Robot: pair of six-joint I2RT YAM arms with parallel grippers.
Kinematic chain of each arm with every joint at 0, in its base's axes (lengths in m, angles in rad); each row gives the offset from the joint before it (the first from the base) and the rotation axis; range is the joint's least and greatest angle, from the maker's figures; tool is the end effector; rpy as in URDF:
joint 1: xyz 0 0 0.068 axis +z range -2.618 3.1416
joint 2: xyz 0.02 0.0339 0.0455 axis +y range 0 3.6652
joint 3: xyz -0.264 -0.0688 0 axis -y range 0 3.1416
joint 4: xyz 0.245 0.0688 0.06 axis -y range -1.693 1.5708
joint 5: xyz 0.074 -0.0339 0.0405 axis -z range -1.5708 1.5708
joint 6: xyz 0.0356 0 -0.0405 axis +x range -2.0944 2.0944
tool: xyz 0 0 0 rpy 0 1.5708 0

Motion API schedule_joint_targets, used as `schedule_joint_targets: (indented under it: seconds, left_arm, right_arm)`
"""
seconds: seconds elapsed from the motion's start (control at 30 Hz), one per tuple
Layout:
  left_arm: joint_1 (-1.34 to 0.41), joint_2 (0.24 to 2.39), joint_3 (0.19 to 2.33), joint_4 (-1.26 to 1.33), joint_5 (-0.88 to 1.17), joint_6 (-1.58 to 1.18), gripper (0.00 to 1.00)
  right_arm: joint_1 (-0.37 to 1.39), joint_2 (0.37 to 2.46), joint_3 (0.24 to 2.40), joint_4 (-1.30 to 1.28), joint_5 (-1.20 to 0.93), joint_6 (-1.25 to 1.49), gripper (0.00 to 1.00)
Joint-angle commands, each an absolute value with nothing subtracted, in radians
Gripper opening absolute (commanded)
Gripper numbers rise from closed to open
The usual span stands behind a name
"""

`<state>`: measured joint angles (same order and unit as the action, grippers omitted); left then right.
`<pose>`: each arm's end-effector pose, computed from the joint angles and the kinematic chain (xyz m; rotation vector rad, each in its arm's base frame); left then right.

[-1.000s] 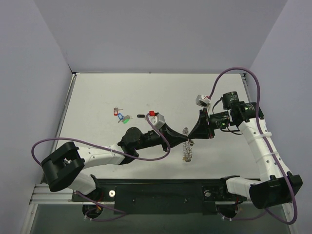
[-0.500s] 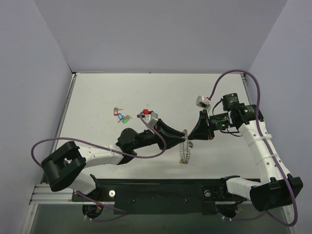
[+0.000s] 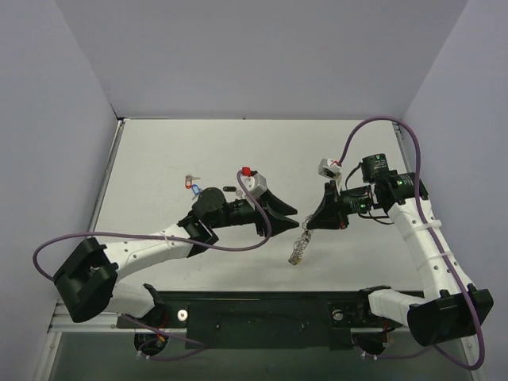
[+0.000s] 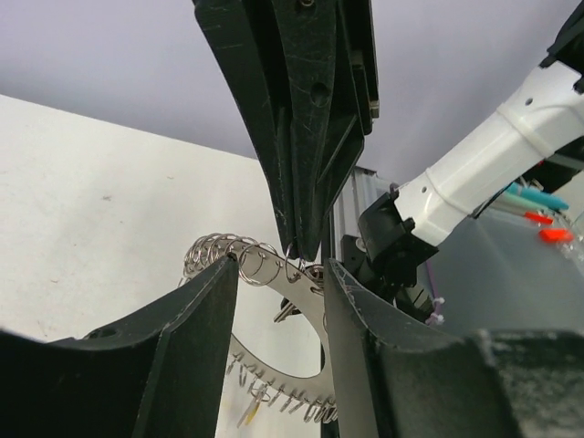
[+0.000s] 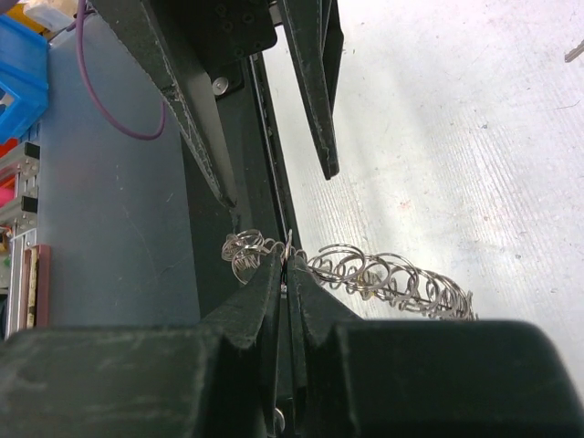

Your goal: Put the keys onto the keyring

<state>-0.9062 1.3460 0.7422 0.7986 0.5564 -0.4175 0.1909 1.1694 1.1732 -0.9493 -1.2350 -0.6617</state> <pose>0.1697 -0.2471 0.3013 0.8631 1.3209 -1.4502 0.2016 0.0732 0.3479 -1.2377 1.6216 1.2231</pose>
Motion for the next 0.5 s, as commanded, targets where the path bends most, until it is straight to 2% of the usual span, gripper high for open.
schedule_joint_targets:
  seconds: [0.0,0.47]
  left_arm:
    - [-0.905,1.338,0.836,0.604,0.649,-0.282,0.51]
    - [-0.905,1.434,0.997,0.446,0.749,-0.184,0.35]
  right_arm:
    - [0.201,1.147,1.170,-0.953,-1.272,-0.673,0.00]
    - [0.216,1.140,1.166,-0.953,-1.266,-0.676,0.00]
